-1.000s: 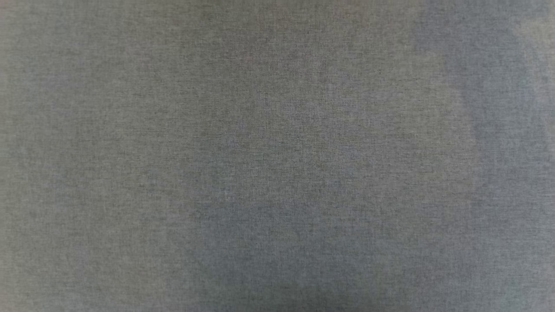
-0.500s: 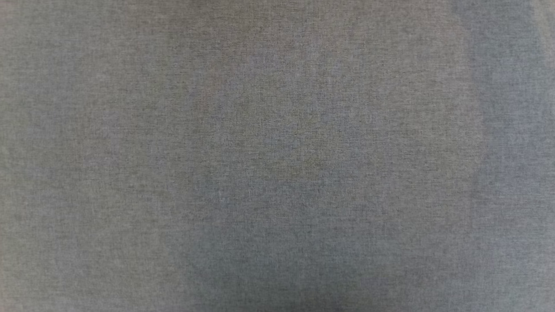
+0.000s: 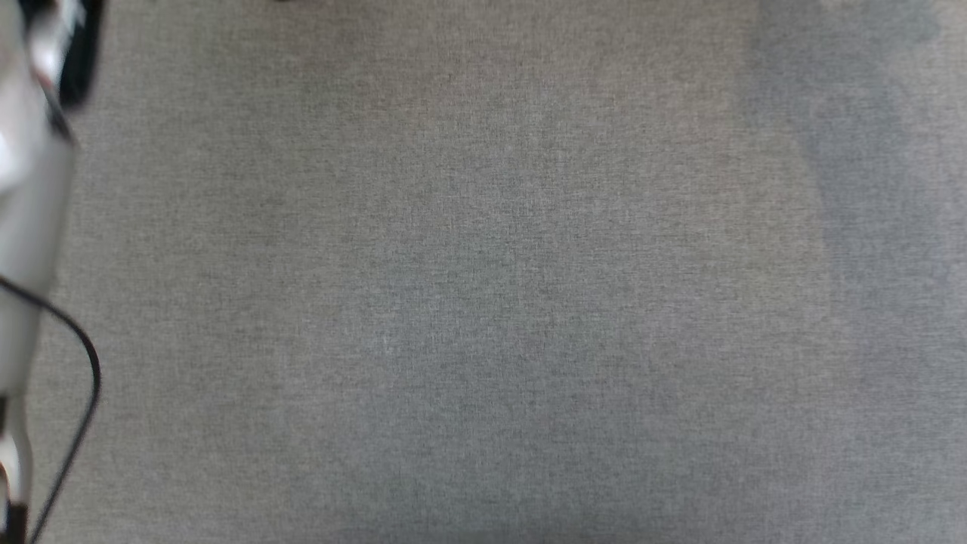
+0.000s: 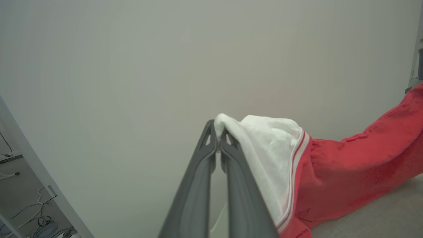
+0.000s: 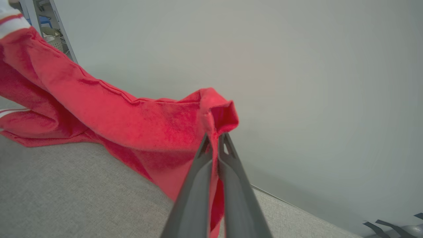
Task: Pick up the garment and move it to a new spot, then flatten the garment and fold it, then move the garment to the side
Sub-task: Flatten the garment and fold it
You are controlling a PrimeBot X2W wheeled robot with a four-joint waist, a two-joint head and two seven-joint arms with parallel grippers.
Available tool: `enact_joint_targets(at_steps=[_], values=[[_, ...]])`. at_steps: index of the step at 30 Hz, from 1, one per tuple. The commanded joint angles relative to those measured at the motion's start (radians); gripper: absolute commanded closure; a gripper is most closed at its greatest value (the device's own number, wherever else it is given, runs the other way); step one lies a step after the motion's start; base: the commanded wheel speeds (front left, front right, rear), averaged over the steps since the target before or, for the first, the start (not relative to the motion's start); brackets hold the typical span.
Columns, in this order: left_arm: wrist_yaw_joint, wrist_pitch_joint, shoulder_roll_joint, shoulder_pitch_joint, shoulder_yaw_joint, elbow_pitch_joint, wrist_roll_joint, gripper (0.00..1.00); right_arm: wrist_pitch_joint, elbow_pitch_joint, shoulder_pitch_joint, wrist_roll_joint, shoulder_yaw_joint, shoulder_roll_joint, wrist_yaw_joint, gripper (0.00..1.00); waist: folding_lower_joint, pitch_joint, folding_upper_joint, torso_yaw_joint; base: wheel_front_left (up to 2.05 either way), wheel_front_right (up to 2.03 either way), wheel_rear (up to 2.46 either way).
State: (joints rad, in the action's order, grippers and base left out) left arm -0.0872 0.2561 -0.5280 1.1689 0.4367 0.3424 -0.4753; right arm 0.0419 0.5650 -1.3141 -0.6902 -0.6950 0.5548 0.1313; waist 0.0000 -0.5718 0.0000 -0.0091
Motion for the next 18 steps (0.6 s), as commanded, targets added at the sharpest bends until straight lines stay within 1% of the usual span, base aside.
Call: enact_joint_targets(at_steps=[1, 6, 10, 16, 18], values=[[0.019, 0.005, -0.011, -0.079, -0.014, -0.035, -0.002, 1.0, 0.008, -0.019, 0.048, -0.019, -0.017, 0.015, -0.001, 1.0, 0.0, 0.05, 0.0, -0.003, 0.0, 0.0, 0.0], [0.069, 0.006, -0.019, -0.357, -0.04, -0.168, -0.008, 1.0, 0.019, -0.084, 0.211, -0.063, -0.063, 0.065, -0.001, 1.0, 0.0, 0.127, 0.0, -0.004, 0.0, 0.0, 0.0], [0.112, 0.006, -0.025, -0.569, -0.035, -0.26, -0.007, 1.0, 0.018, -0.133, 0.356, -0.085, -0.094, 0.105, -0.001, 1.0, 0.0, 0.196, 0.0, 0.001, 0.0, 0.0, 0.0], [0.17, -0.018, -0.034, -0.817, -0.005, -0.342, -0.036, 1.0, 0.02, -0.181, 0.548, -0.115, -0.109, 0.137, -0.001, 1.0, 0.0, 0.281, 0.0, 0.0, 0.0, 0.0, 0.0], [0.196, -0.021, -0.031, -0.894, 0.0, -0.359, -0.05, 1.0, 0.026, -0.188, 0.605, -0.12, -0.106, 0.144, -0.001, 1.0, 0.0, 0.307, 0.0, 0.001, 0.0, 0.0, 0.0]])
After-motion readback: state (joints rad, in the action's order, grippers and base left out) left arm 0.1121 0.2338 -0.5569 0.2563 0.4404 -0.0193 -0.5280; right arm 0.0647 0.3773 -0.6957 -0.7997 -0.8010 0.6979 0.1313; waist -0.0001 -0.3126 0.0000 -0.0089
